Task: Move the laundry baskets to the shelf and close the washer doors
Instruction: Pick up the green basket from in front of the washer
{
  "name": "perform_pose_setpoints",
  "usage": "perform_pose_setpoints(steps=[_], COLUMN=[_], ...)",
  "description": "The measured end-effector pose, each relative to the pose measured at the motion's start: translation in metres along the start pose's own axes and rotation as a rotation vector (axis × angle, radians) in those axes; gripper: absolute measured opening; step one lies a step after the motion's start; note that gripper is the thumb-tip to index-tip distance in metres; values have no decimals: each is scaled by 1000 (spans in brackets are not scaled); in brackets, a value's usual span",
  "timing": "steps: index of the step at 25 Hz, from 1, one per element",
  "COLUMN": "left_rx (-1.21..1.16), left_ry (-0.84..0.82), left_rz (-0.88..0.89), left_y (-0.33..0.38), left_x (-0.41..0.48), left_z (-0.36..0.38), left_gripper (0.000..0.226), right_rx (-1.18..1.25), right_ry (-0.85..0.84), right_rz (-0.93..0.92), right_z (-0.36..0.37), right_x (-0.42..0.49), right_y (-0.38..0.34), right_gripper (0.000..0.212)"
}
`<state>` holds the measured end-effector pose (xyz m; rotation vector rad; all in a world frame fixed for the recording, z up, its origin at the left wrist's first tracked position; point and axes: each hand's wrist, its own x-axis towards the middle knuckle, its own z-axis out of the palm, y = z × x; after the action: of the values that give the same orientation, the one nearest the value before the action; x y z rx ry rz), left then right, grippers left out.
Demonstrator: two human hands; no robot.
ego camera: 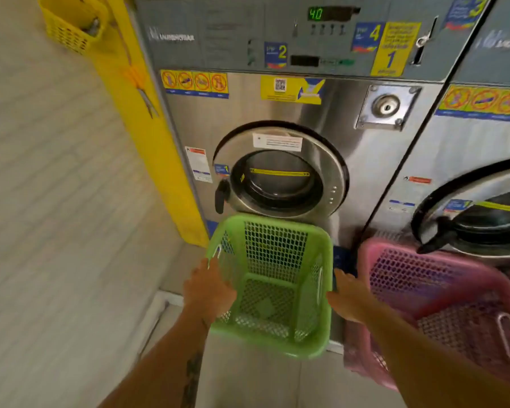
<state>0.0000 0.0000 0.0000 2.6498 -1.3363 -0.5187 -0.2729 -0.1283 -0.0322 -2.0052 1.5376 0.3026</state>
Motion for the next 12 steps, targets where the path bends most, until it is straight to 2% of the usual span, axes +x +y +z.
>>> perform_pose_setpoints(steps=[3,6,12], left_rx=[40,62,146], left_ry=[-25,-56,-46], left_rz=[47,131,289], left_y=[-17,-39,-69], left_x=[54,116,209], left_z=[17,46,116], left_gripper=[69,81,96], right_rx=[89,149,194], right_ry=[33,86,352], right_rz=[50,115,239], right_z=[14,36,82], right_x=[30,66,139], right_y=[-9,-16,-8], right_gripper=[55,54,57])
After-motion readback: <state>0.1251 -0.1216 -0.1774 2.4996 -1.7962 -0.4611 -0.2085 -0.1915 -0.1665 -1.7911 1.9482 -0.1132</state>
